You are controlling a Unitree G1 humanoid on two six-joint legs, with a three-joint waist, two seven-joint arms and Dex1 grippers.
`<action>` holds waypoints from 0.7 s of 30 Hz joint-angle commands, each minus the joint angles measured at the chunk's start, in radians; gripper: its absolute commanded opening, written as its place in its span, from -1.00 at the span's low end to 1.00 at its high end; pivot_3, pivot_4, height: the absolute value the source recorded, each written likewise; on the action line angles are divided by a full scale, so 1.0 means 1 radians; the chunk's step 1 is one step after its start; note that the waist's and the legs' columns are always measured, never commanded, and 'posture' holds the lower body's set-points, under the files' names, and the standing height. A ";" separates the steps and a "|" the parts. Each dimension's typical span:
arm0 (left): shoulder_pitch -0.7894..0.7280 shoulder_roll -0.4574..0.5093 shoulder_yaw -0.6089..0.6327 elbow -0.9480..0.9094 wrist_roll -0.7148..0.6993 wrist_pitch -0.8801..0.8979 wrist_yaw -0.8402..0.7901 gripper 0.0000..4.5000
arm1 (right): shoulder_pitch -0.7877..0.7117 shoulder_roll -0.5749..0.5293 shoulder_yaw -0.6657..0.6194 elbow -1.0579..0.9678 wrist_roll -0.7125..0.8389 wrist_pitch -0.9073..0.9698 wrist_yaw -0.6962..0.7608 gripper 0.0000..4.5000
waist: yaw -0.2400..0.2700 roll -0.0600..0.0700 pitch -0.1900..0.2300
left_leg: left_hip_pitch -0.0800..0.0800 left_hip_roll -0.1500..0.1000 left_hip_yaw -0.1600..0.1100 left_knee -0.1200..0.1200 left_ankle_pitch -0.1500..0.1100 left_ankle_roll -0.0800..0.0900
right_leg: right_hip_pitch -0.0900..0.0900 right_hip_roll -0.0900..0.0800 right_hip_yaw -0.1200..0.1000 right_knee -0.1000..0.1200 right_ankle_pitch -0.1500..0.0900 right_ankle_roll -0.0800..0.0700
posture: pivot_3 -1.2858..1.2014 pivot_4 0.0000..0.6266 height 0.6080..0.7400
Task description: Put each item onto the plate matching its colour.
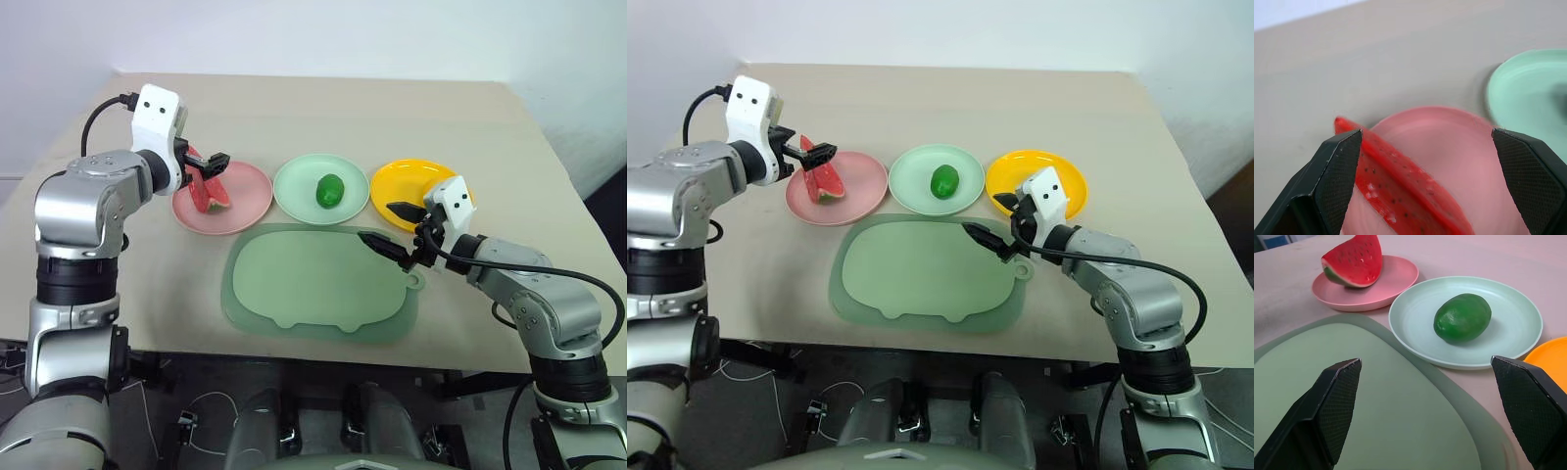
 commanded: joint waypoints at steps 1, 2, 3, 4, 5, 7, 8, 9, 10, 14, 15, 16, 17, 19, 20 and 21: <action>0.109 0.006 0.066 -0.147 -0.054 -0.128 -0.086 0.98 | -0.014 0.002 -0.039 -0.022 0.024 -0.016 0.008 1.00 | -0.001 0.000 0.000 | 0.000 0.000 0.000 0.000 0.000 0.000 | 0.000 0.000 0.000 0.001 0.000 0.000 | 0.03 -0.52 0.33; 0.159 0.007 0.082 -0.194 -0.079 -0.154 -0.119 0.98 | -0.009 0.004 -0.043 -0.025 0.024 -0.026 0.009 1.00 | -0.001 0.000 0.000 | 0.000 0.000 0.000 0.000 0.000 0.000 | 0.000 0.000 0.000 0.001 0.000 0.000 | 0.03 -0.52 0.33; 0.206 0.011 0.094 -0.231 -0.095 -0.176 -0.145 0.98 | -0.003 0.004 -0.049 -0.030 0.029 -0.029 0.013 1.00 | -0.001 0.000 0.000 | 0.000 0.000 0.000 0.000 0.000 0.000 | 0.000 0.000 0.000 0.001 0.000 0.000 | 0.03 -0.52 0.33; 0.250 0.010 0.109 -0.258 -0.116 -0.210 -0.179 0.98 | 0.003 0.005 -0.054 -0.034 0.034 -0.033 0.016 1.00 | -0.001 0.000 0.000 | 0.000 0.000 0.000 0.000 0.000 0.000 | 0.000 0.000 0.000 0.001 0.000 0.000 | 0.03 -0.52 0.33; 0.283 0.005 0.127 -0.277 -0.141 -0.240 -0.208 0.98 | 0.008 0.006 -0.058 -0.037 0.038 -0.036 0.018 1.00 | -0.001 0.000 0.000 | 0.000 0.000 0.000 0.000 0.000 -0.001 | -0.001 0.000 0.000 0.001 0.000 0.000 | 0.03 -0.52 0.33; 0.349 0.004 0.148 -0.293 -0.159 -0.301 -0.250 0.98 | 0.020 0.011 -0.064 -0.041 0.034 -0.063 0.019 1.00 | 0.002 0.000 0.000 | 0.000 0.000 0.000 0.000 -0.001 -0.002 | 0.000 0.000 0.000 0.001 0.000 0.000 | 0.03 -0.52 0.33; 0.380 -0.008 0.161 -0.289 -0.161 -0.353 -0.268 0.98 | 0.027 0.009 -0.064 -0.043 0.031 -0.068 0.019 1.00 | 0.003 0.000 0.000 | 0.000 0.000 0.000 0.000 -0.001 -0.002 | 0.000 0.000 0.000 0.001 0.000 0.000 | 0.03 -0.52 0.33; 0.405 -0.020 0.175 -0.282 -0.165 -0.401 -0.280 0.98 | 0.034 0.006 -0.062 -0.046 0.026 -0.072 0.018 1.00 | 0.004 0.000 0.000 | 0.001 0.000 0.000 0.000 -0.001 -0.003 | 0.000 0.000 0.000 0.001 0.000 0.000 | 0.03 -0.52 0.33; 0.426 -0.025 0.183 -0.272 -0.173 -0.415 -0.289 0.98 | 0.043 0.001 -0.062 -0.051 0.030 -0.073 0.024 1.00 | 0.004 0.000 0.000 | 0.001 0.000 0.000 0.000 -0.002 -0.003 | 0.001 -0.001 0.000 0.001 0.000 0.000 | 0.03 -0.52 0.33; 0.503 -0.017 0.163 -0.247 -0.170 -0.511 -0.367 0.98 | 0.077 -0.003 -0.078 -0.079 0.056 -0.068 0.031 1.00 | 0.003 0.000 0.000 | 0.001 0.000 0.000 0.000 -0.002 -0.002 | 0.001 -0.001 0.000 0.000 0.000 0.000 | 0.03 -0.52 0.33; 0.521 -0.014 0.156 -0.239 -0.165 -0.535 -0.386 0.98 | 0.084 0.001 -0.086 -0.082 0.069 -0.063 0.031 1.00 | 0.003 0.000 0.000 | 0.001 0.000 0.000 0.000 -0.002 -0.002 | 0.001 -0.001 0.000 0.000 0.000 0.000 | 0.03 -0.52 0.33; 0.537 -0.008 0.149 -0.230 -0.159 -0.548 -0.400 0.98 | 0.095 -0.003 -0.085 -0.089 0.066 -0.069 0.035 1.00 | 0.003 0.000 0.000 | 0.001 0.000 0.000 0.000 -0.002 -0.002 | 0.000 -0.001 0.000 0.000 0.000 0.000 | 0.03 -0.52 0.33; 0.551 -0.002 0.140 -0.223 -0.153 -0.559 -0.412 0.98 | 0.109 -0.011 -0.081 -0.096 0.057 -0.079 0.040 1.00 | 0.003 0.000 0.000 | 0.001 0.000 0.000 0.000 -0.002 -0.002 | 0.000 -0.001 0.000 0.000 0.000 0.000 | 0.03 -0.52 0.33; 0.569 -0.002 0.132 -0.215 -0.157 -0.571 -0.426 0.98 | 0.131 -0.017 -0.078 -0.110 0.048 -0.090 0.040 1.00 | 0.004 0.000 0.000 | 0.001 0.000 0.000 0.000 -0.002 -0.002 | 0.000 -0.001 0.000 0.000 0.000 0.000 | 0.03 -0.52 0.33; 0.575 -0.009 0.126 -0.217 -0.168 -0.572 -0.429 0.98 | 0.142 -0.019 -0.086 -0.115 0.053 -0.092 0.041 1.00 | 0.004 0.000 0.000 | 0.000 0.000 -0.001 0.000 -0.002 -0.002 | 0.000 -0.001 0.000 0.000 0.000 0.000 | 0.03 -0.52 0.33; 0.581 -0.012 0.123 -0.214 -0.180 -0.572 -0.441 0.98 | 0.149 -0.020 -0.087 -0.121 0.056 -0.090 0.039 1.00 | 0.004 0.000 0.000 | 0.000 0.000 -0.001 0.000 -0.002 -0.002 | 0.000 -0.001 0.000 0.000 0.000 0.000 | 0.03 -0.52 0.33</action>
